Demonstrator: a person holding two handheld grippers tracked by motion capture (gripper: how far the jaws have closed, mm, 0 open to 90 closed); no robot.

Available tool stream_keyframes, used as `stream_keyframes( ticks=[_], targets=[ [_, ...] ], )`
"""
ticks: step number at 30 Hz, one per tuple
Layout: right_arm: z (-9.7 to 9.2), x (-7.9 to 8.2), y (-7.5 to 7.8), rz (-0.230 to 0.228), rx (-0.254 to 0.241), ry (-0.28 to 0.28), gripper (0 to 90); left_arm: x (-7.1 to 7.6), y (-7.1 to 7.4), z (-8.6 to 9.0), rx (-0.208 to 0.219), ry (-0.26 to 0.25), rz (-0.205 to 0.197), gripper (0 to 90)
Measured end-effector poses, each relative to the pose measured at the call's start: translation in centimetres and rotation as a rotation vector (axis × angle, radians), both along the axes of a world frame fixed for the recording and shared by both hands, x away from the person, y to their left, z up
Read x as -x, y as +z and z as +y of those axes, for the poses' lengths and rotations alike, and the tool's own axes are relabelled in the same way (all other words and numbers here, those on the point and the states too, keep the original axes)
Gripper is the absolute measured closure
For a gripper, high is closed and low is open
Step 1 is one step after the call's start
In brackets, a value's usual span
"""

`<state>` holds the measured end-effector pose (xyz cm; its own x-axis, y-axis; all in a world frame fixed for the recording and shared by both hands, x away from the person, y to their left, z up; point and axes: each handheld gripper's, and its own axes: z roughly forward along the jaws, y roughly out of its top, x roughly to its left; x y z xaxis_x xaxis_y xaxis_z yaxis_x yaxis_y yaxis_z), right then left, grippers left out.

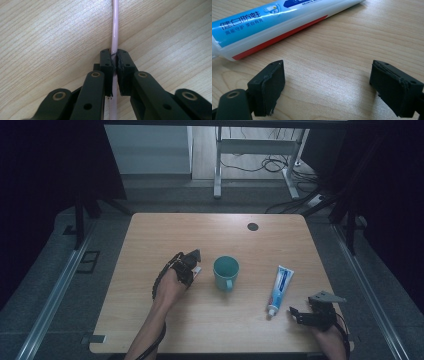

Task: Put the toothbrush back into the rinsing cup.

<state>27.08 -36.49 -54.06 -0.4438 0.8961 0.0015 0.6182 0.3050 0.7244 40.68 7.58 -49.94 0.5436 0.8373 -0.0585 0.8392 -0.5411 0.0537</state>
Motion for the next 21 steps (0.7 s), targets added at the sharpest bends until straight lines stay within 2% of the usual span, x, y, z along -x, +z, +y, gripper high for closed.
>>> stream_keyframes(
  ticks=[9,21],
  targets=[
    [0.0,0.0,0.0,0.0,0.0,0.0,12.7,-0.03,0.01,0.18,0.03,-0.021,0.016,84.4],
    [0.0,0.0,0.0,0.0,0.0,0.0,12.7,0.2,0.95,0.14,0.08,-0.061,-0.003,84.4]
  ],
)
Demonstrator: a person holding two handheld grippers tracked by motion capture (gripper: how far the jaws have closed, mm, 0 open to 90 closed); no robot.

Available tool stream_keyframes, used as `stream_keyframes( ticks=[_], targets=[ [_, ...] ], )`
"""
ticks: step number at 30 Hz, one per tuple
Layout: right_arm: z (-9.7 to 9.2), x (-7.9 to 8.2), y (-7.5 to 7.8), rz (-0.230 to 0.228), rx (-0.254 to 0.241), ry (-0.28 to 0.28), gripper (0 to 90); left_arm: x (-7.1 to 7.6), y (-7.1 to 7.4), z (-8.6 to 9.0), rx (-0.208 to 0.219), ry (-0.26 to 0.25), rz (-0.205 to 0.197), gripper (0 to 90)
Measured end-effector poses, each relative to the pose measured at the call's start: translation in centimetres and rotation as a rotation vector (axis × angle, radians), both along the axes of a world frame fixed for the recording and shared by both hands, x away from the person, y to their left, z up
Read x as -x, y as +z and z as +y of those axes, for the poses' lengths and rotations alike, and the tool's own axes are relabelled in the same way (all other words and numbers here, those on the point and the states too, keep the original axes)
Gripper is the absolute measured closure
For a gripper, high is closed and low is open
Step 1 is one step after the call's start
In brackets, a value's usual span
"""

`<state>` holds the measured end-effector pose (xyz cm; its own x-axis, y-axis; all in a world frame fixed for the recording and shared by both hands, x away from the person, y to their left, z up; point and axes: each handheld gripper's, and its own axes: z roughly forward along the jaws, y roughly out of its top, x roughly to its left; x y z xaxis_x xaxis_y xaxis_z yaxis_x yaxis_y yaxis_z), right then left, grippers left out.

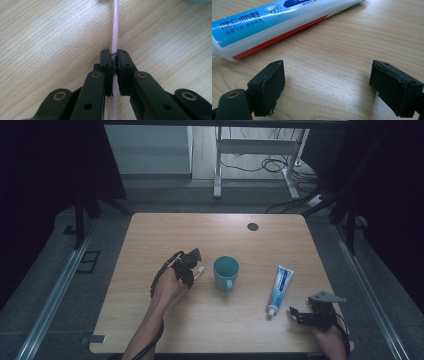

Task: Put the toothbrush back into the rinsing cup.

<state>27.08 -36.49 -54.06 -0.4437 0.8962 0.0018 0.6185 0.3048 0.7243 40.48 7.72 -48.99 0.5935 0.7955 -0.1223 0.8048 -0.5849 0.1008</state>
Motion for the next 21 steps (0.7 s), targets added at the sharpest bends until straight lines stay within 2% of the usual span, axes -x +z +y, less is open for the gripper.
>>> stream_keyframes(
  ticks=[6,10,16,19,21],
  targets=[
    [0.0,0.0,0.0,0.0,0.0,0.0,12.7,0.2,0.8,0.2,0.036,-0.008,-0.027,84.4],
    [0.0,0.0,0.0,0.0,0.0,0.0,12.7,0.3,1.3,0.3,0.046,-0.02,-0.038,84.4],
    [0.0,0.0,0.0,0.0,0.0,0.0,12.7,0.6,2.4,0.4,0.09,-0.023,-0.067,84.4],
    [0.0,0.0,0.0,0.0,0.0,0.0,12.7,0.9,3.1,0.4,0.124,-0.027,-0.095,84.3],
    [0.0,0.0,0.0,0.0,0.0,0.0,12.7,0.9,3.3,0.5,0.125,-0.031,-0.099,84.3]
  ],
)
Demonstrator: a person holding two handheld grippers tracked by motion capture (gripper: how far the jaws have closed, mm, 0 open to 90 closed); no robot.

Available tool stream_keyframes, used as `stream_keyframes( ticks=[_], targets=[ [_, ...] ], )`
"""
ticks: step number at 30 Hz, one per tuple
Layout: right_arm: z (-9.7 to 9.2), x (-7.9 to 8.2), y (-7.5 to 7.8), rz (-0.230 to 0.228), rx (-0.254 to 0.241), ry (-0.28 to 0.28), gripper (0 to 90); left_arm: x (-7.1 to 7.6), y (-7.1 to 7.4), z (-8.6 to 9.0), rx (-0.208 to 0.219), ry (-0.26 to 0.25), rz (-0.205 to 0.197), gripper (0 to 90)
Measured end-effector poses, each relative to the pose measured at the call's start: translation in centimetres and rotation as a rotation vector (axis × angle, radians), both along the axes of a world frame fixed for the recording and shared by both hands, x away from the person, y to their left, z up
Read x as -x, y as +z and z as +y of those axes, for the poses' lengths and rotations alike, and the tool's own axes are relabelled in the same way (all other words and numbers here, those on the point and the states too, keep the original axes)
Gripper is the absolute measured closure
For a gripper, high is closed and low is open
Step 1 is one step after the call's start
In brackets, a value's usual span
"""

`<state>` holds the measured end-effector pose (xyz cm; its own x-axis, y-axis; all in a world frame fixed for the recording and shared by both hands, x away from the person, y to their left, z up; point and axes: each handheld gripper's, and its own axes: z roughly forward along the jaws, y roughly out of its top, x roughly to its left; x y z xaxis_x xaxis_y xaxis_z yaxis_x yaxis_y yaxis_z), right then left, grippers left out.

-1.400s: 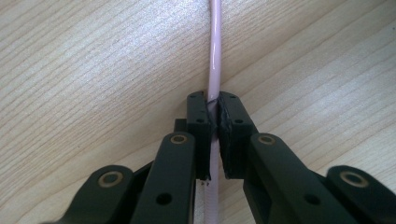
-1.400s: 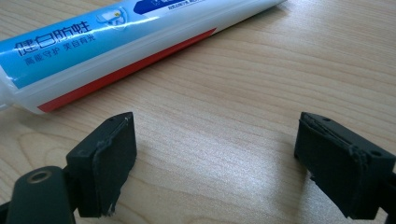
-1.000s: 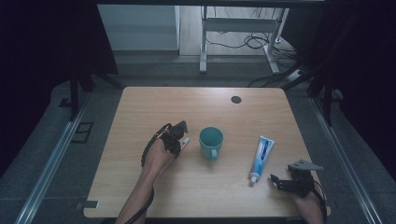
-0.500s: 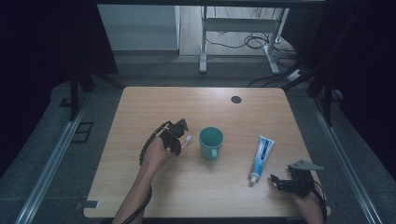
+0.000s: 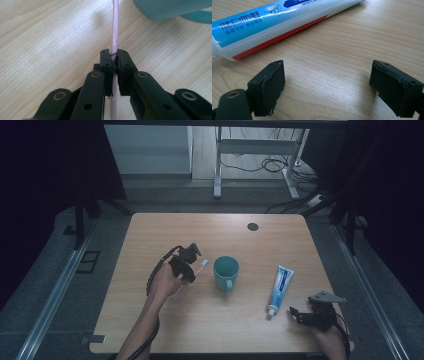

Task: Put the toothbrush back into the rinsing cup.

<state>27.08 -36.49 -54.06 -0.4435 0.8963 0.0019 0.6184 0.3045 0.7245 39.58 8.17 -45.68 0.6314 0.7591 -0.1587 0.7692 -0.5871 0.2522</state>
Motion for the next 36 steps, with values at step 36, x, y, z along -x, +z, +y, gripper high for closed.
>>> stream_keyframes(
  ticks=[36],
  targets=[
    [0.0,0.0,0.0,-0.001,0.0,0.001,12.7,1.8,6.0,-0.2,0.218,-0.11,-0.274,84.3]
  ],
)
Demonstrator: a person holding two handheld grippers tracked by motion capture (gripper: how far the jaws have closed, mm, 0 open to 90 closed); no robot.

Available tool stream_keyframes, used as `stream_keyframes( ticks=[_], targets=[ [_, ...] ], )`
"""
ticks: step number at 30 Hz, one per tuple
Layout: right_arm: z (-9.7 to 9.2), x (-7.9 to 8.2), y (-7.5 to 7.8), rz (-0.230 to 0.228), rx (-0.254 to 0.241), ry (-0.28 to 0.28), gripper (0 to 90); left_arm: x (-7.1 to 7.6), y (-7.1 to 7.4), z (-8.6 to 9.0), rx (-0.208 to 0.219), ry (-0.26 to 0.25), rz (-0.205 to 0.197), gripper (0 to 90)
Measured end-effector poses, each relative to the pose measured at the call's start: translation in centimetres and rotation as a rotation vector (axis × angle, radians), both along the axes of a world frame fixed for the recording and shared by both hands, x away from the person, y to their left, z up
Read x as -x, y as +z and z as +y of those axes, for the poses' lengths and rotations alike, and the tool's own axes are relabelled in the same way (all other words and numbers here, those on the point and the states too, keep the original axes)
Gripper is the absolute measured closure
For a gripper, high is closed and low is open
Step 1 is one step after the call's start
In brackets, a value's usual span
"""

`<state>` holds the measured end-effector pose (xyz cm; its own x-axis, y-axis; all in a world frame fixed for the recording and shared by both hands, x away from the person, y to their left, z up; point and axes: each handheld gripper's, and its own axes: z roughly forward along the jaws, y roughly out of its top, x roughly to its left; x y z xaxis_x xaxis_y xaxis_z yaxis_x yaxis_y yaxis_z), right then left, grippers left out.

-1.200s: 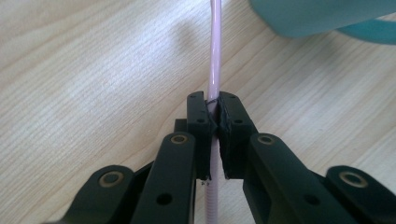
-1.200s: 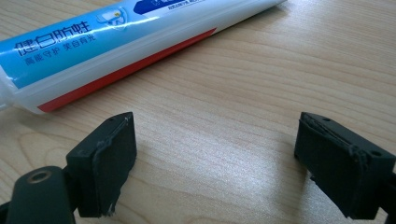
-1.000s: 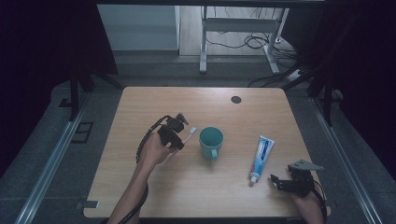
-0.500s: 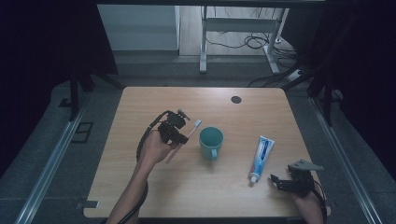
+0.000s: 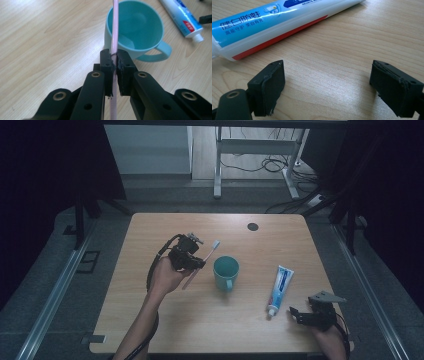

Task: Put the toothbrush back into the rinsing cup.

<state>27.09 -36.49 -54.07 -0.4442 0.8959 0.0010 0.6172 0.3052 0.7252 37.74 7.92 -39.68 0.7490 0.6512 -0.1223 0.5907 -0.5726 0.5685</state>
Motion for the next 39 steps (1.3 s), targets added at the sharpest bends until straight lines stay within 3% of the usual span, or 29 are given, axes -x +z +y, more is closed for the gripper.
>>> stream_keyframes(
  ticks=[19,39],
  targets=[
    [0.0,0.0,0.0,-0.001,0.0,0.0,12.7,0.2,1.7,-1.1,0.124,-0.012,-0.115,84.4],
    [0.0,0.0,0.0,0.0,0.0,0.0,12.7,-0.3,2.3,-2.7,0.233,-0.013,-0.185,84.4]
  ],
)
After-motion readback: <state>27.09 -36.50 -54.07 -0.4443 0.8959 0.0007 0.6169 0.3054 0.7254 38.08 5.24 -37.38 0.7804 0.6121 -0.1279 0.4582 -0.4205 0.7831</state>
